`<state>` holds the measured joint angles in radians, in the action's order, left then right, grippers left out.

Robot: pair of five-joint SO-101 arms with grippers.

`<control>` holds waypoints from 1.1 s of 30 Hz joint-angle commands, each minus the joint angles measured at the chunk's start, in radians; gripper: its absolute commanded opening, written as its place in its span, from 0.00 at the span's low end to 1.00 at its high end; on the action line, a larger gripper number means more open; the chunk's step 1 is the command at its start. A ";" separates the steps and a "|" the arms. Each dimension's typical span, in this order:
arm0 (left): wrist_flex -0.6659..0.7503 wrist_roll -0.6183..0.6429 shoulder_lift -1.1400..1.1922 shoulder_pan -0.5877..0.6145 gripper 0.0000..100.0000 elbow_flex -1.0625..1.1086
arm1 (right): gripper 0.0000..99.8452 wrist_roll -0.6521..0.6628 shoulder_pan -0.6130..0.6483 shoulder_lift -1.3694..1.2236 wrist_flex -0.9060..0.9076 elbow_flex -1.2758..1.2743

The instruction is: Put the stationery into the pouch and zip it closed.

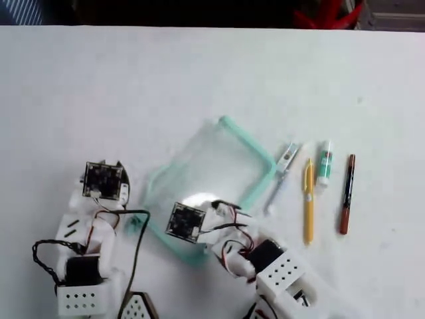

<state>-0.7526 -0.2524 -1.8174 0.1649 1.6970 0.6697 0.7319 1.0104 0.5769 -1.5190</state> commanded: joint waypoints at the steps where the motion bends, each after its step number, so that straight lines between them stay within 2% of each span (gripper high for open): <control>1: 0.000 0.008 -0.010 -0.021 0.12 -0.005 | 0.29 0.003 -0.033 -0.001 -0.008 0.014; 3: 0.000 0.008 -0.010 -0.021 0.12 -0.005 | 0.29 0.003 -0.033 -0.001 -0.008 0.014; 5: 0.000 0.008 -0.010 -0.021 0.12 -0.005 | 0.24 0.003 -0.033 -0.001 -0.008 0.014; 10: 0.000 0.008 -0.010 -0.021 0.12 -0.005 | 0.01 0.002 -0.033 -0.001 -0.010 0.014; 29: 0.000 0.008 -0.010 -0.021 0.12 -0.005 | 0.26 0.003 -0.038 -0.001 -0.030 0.015; 33: 0.000 0.008 -0.010 -0.021 0.12 -0.005 | 0.26 0.003 -0.101 0.039 -0.053 0.058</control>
<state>-0.7526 -0.2524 -1.8174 0.1649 1.6970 0.6682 0.6935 1.0088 0.5570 -1.5205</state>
